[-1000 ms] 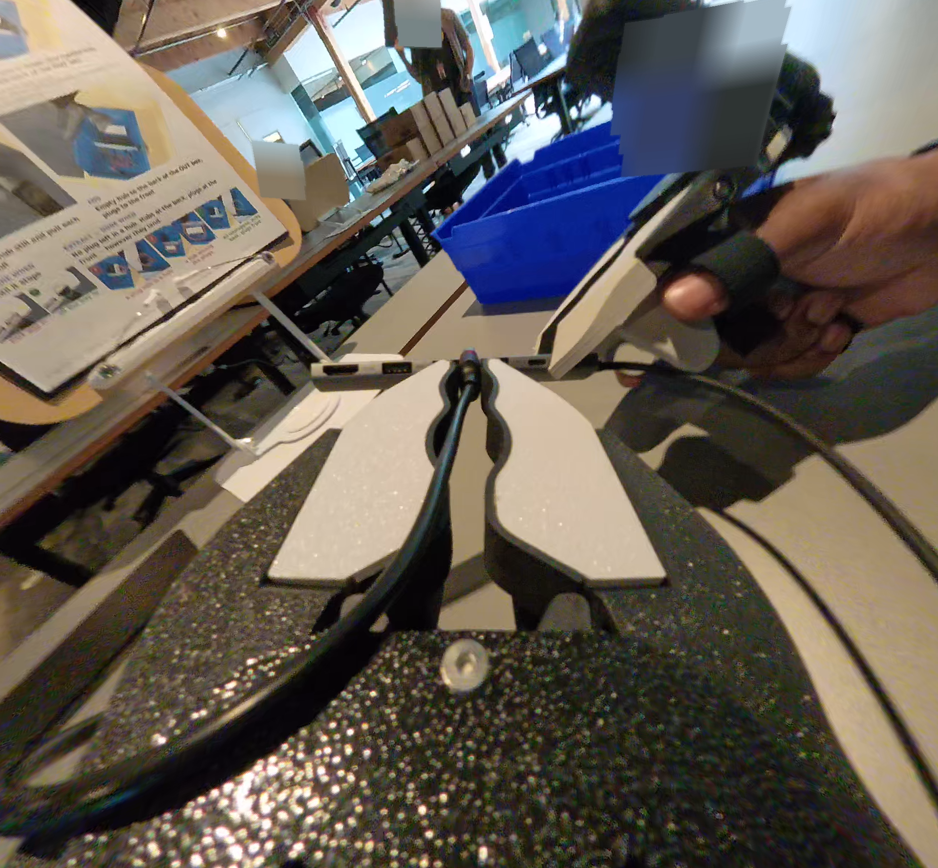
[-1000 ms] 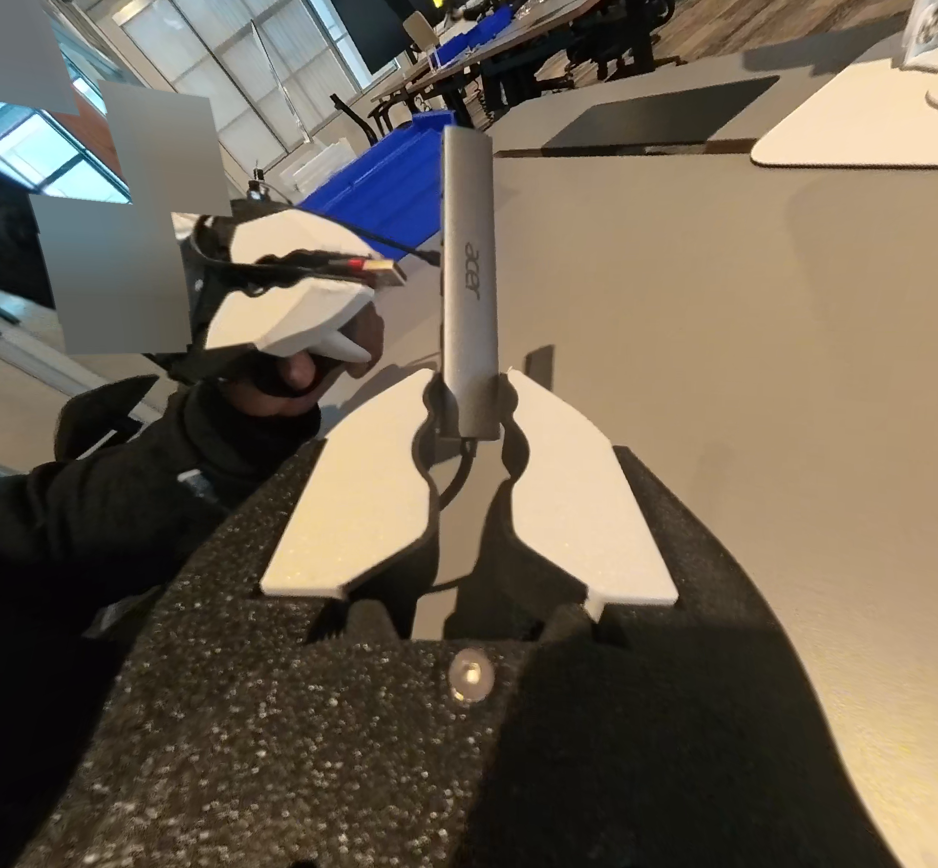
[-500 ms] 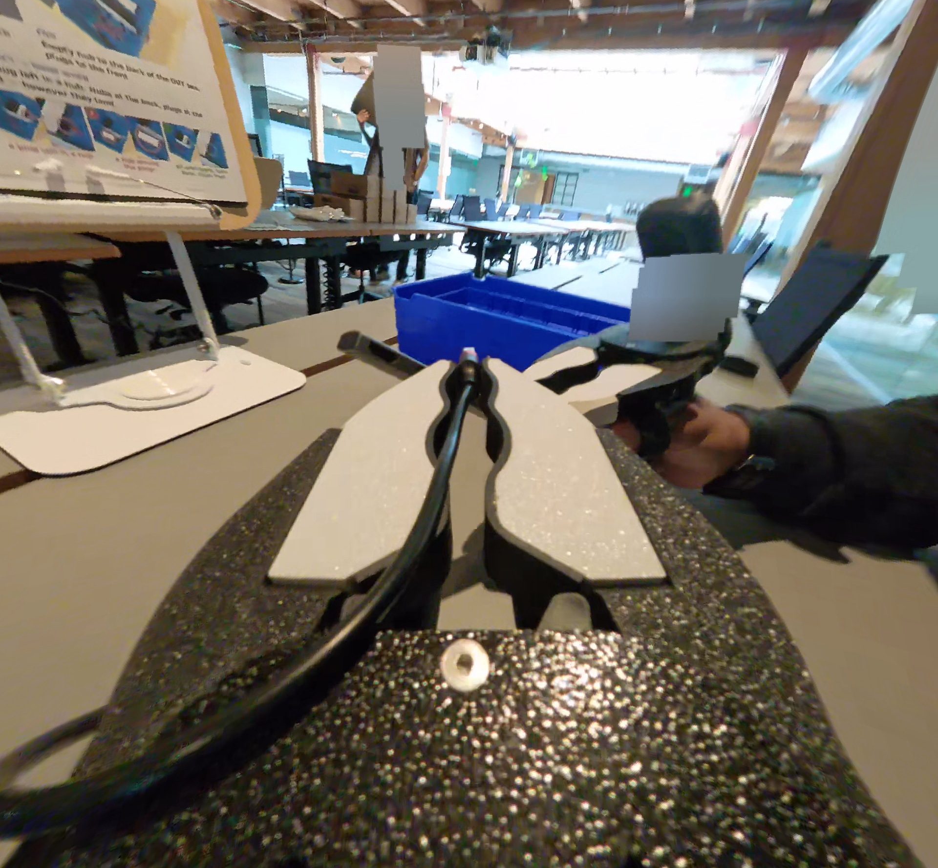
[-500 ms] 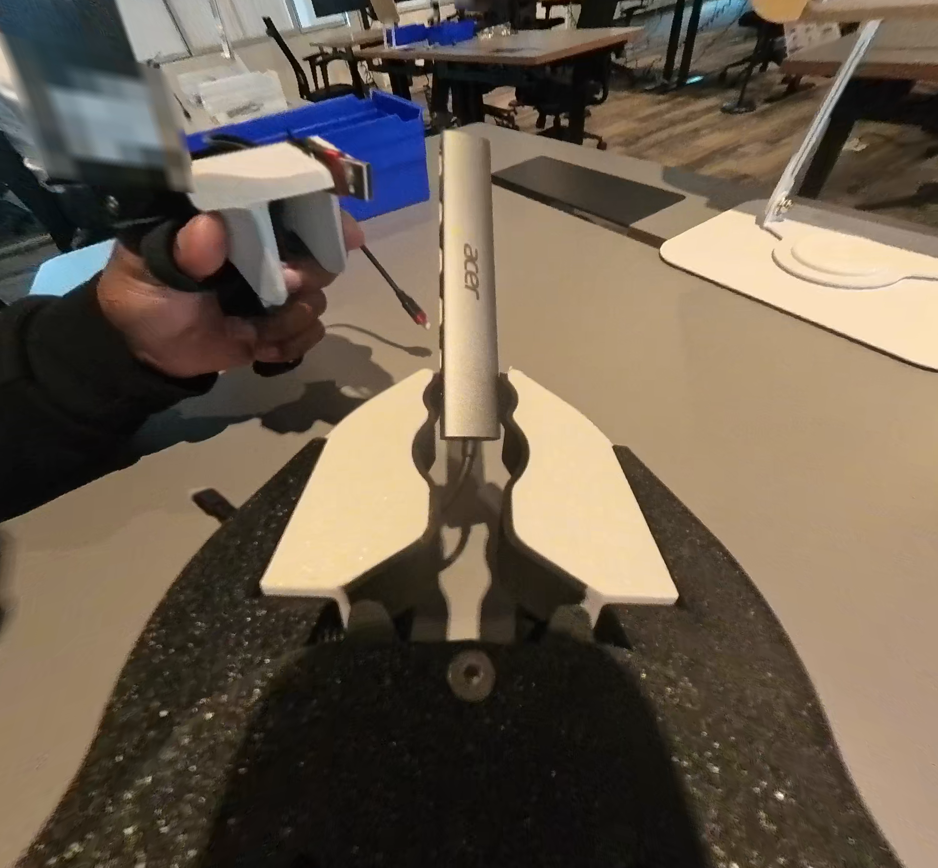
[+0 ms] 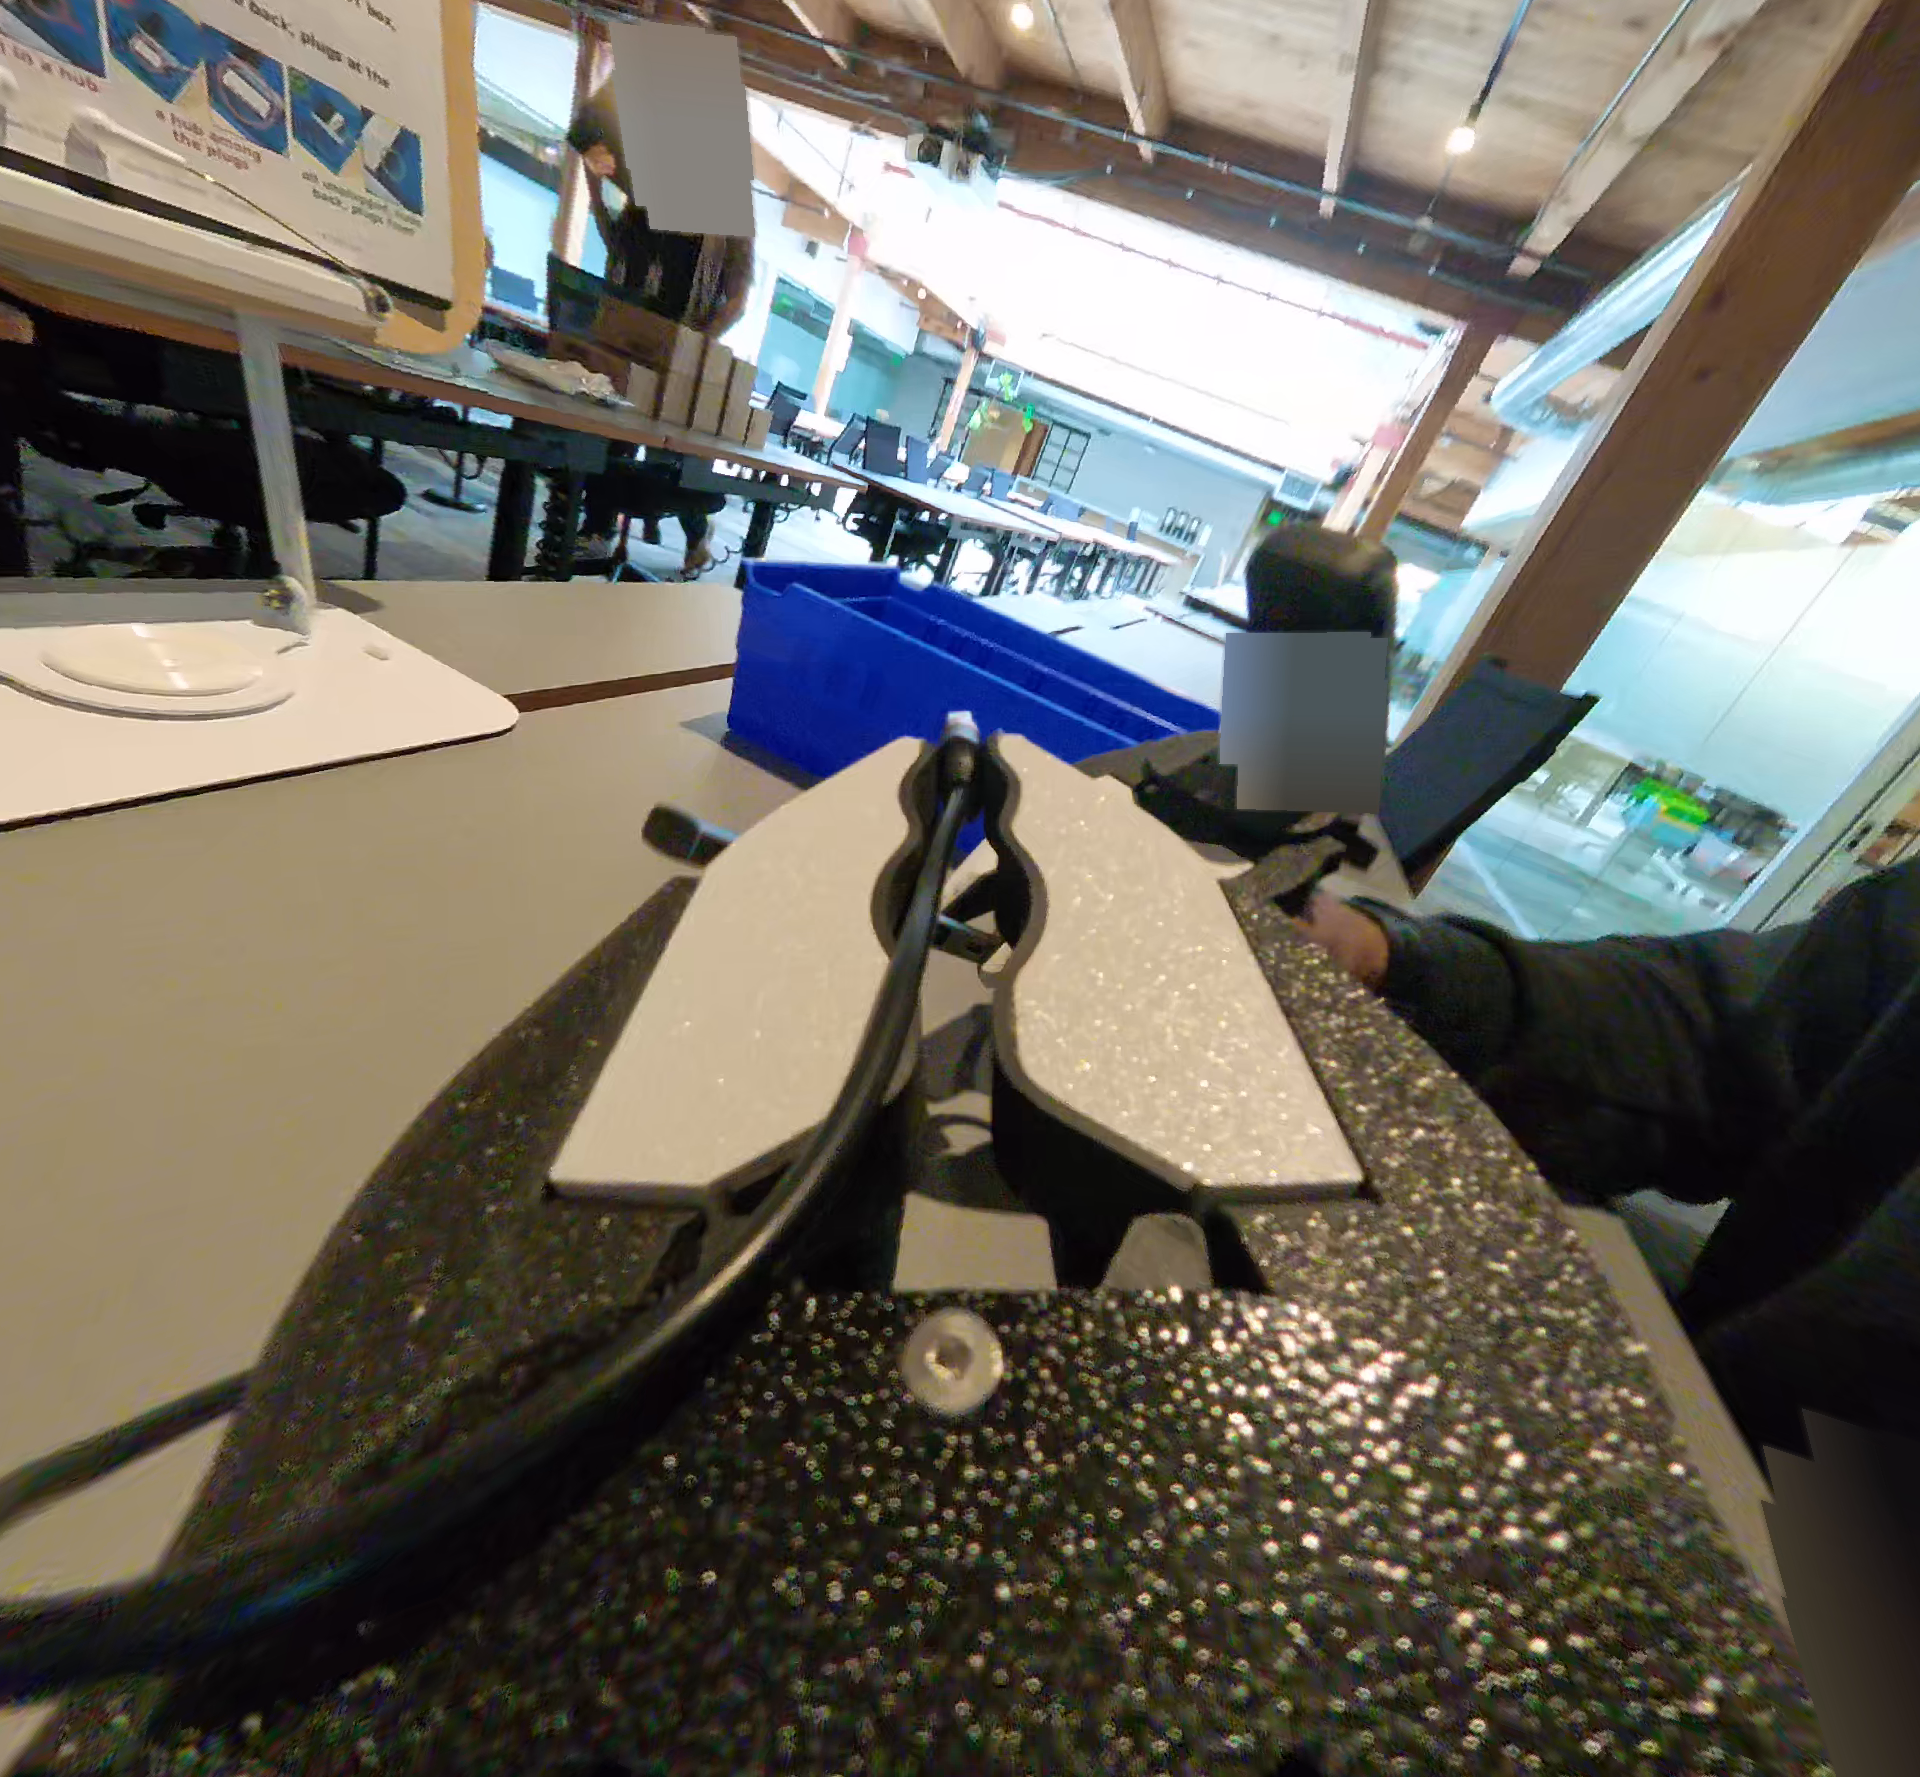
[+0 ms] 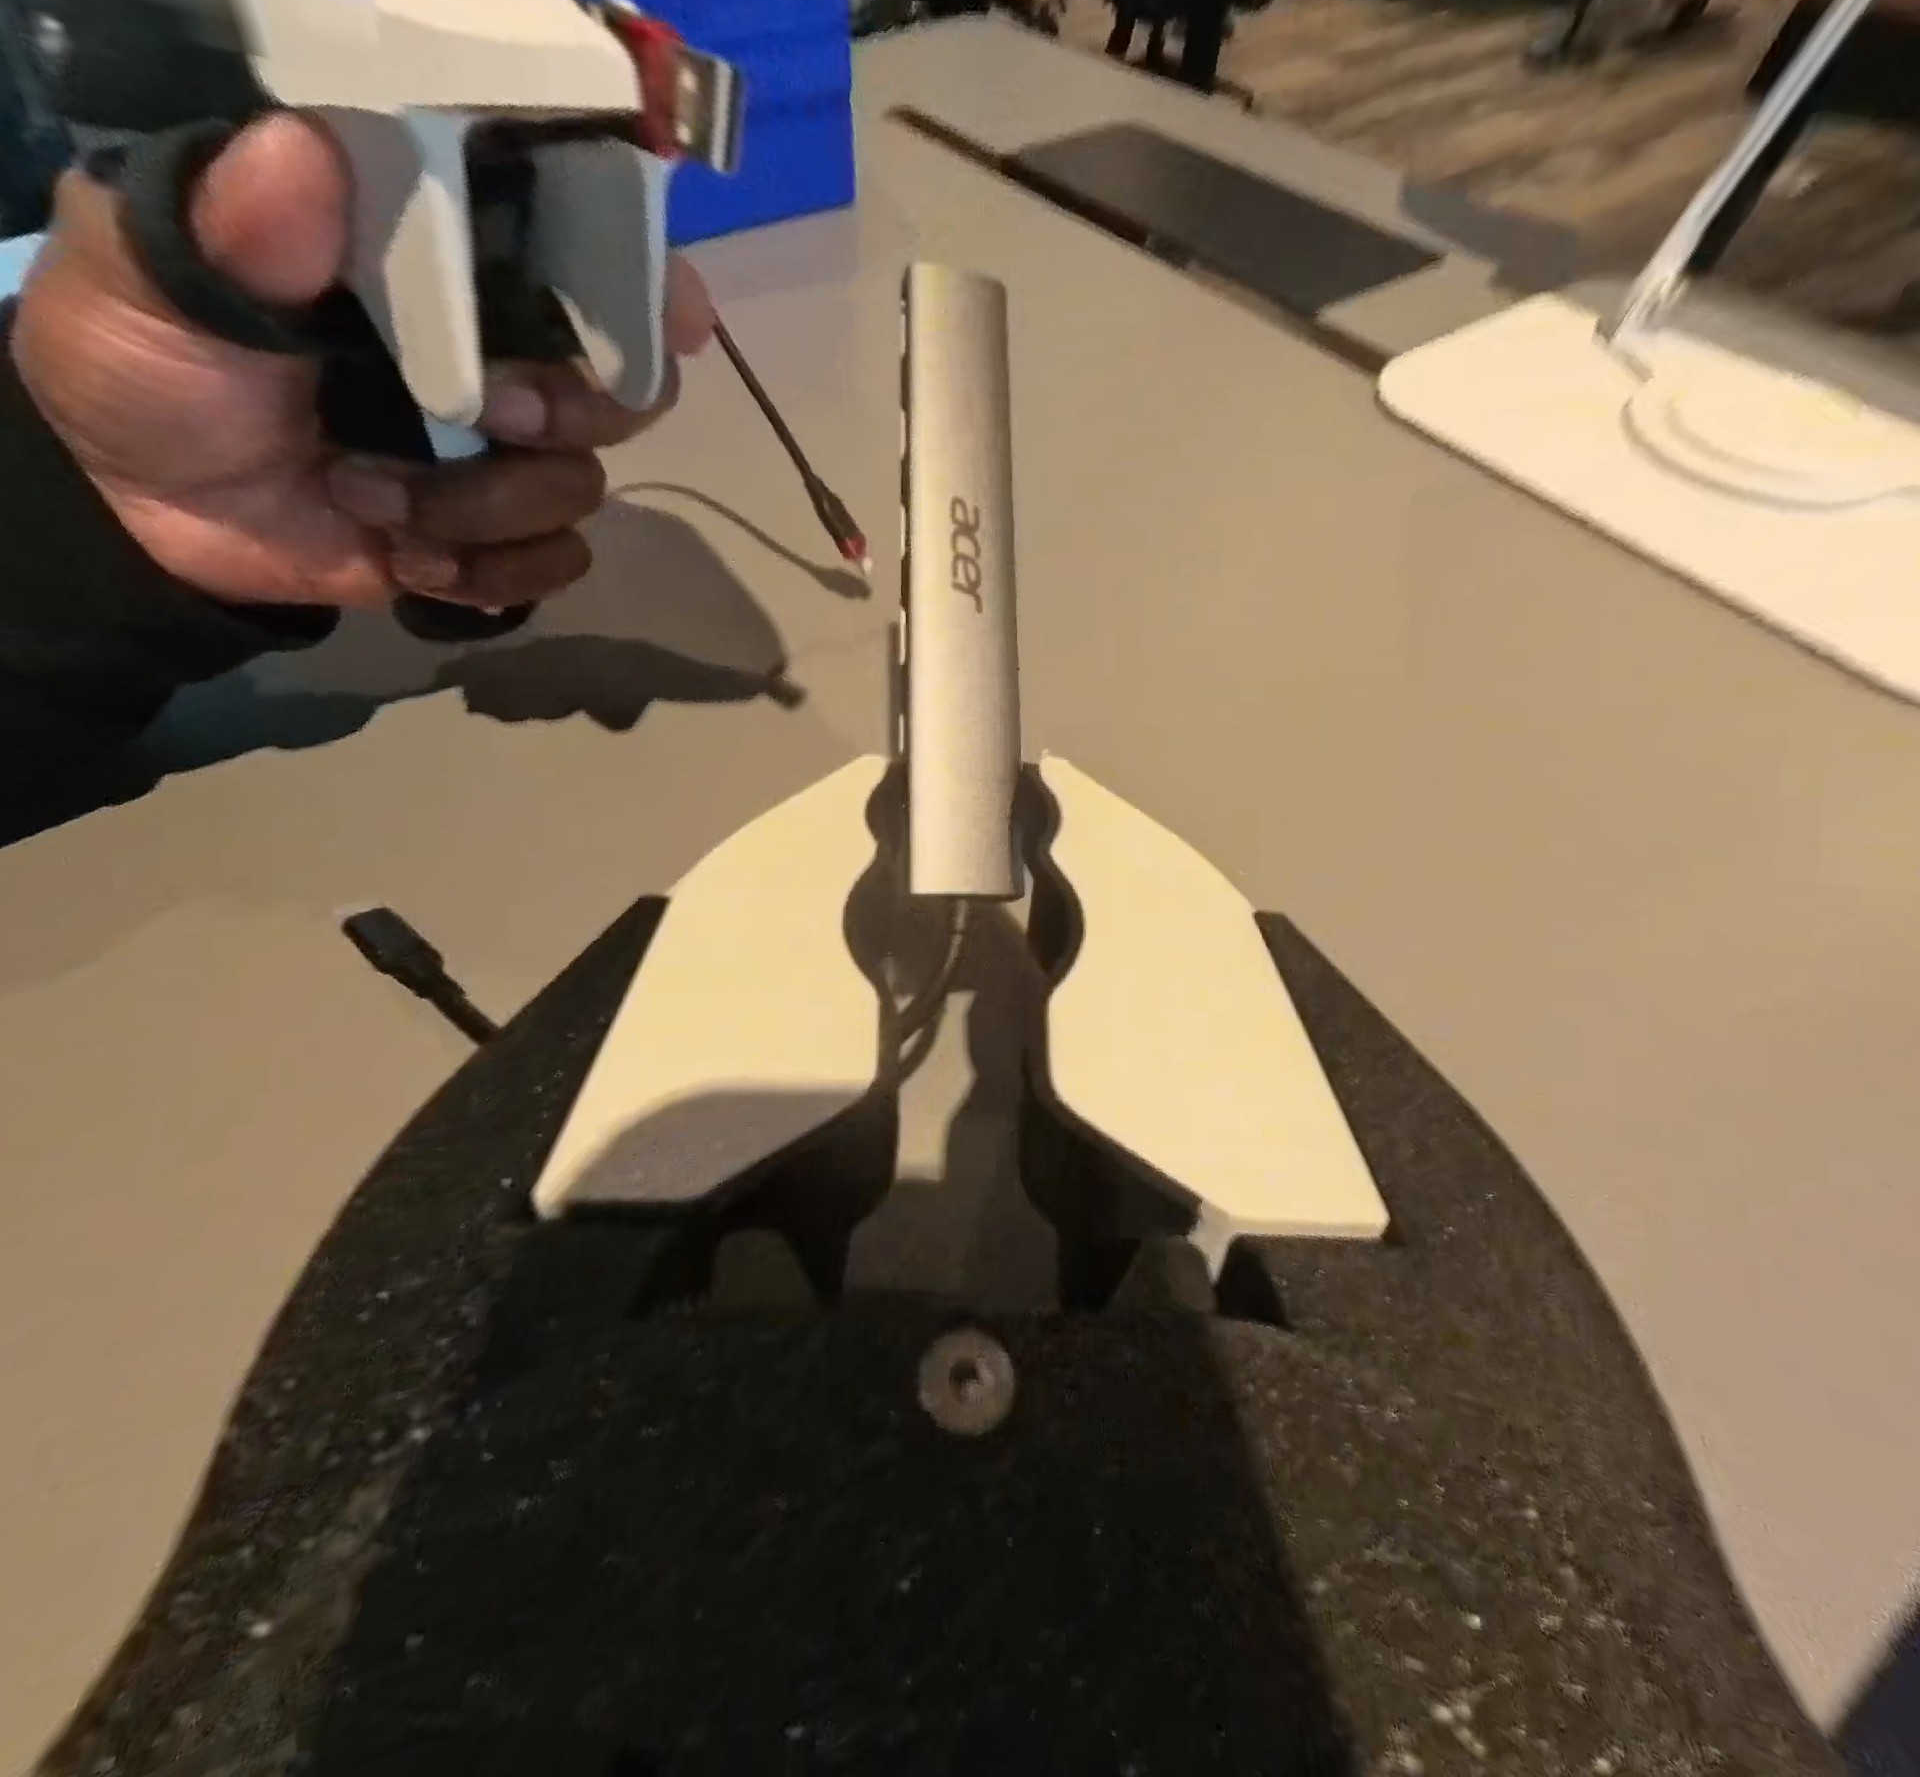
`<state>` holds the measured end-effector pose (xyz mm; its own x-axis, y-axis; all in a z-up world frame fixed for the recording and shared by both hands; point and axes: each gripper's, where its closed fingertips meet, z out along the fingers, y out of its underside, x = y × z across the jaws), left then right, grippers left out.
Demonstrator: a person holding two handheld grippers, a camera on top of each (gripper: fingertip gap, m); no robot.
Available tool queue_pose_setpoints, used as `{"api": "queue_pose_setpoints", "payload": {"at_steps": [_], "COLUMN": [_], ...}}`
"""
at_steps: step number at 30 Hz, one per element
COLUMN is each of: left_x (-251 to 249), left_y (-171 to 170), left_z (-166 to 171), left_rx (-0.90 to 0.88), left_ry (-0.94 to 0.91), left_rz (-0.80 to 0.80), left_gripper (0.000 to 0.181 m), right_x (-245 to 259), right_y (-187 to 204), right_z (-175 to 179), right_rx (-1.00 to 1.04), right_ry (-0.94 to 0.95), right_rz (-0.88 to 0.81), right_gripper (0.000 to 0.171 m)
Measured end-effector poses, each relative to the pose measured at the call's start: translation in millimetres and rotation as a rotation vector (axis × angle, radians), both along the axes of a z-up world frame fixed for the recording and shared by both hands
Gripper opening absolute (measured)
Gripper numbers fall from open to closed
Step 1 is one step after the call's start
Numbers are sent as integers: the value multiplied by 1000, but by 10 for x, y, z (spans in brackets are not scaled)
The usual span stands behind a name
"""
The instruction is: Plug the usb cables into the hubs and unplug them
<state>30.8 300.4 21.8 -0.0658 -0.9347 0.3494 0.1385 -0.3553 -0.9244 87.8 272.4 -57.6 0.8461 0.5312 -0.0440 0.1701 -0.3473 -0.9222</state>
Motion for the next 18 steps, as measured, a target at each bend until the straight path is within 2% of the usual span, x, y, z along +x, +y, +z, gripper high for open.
{"api": "queue_pose_setpoints", "payload": {"at_steps": [8, 14, 18], "left_x": [69, 155, 196], "left_y": [-80, -234, -369], "left_z": [-148, -273, -301], "left_rx": [294, 574, 642], "left_ry": [169, 265, 258], "left_rz": [51, 62, 18], "left_gripper": [7, 8, 8], "right_x": [92, 102, 91], "right_y": [-96, -143, -159], "right_z": [-469, -509, -514], "right_rx": [-338, -384, -389], "right_ry": [37, 29, 26], "right_rz": [14, 20, 35], "right_gripper": [22, 22, 23]}}
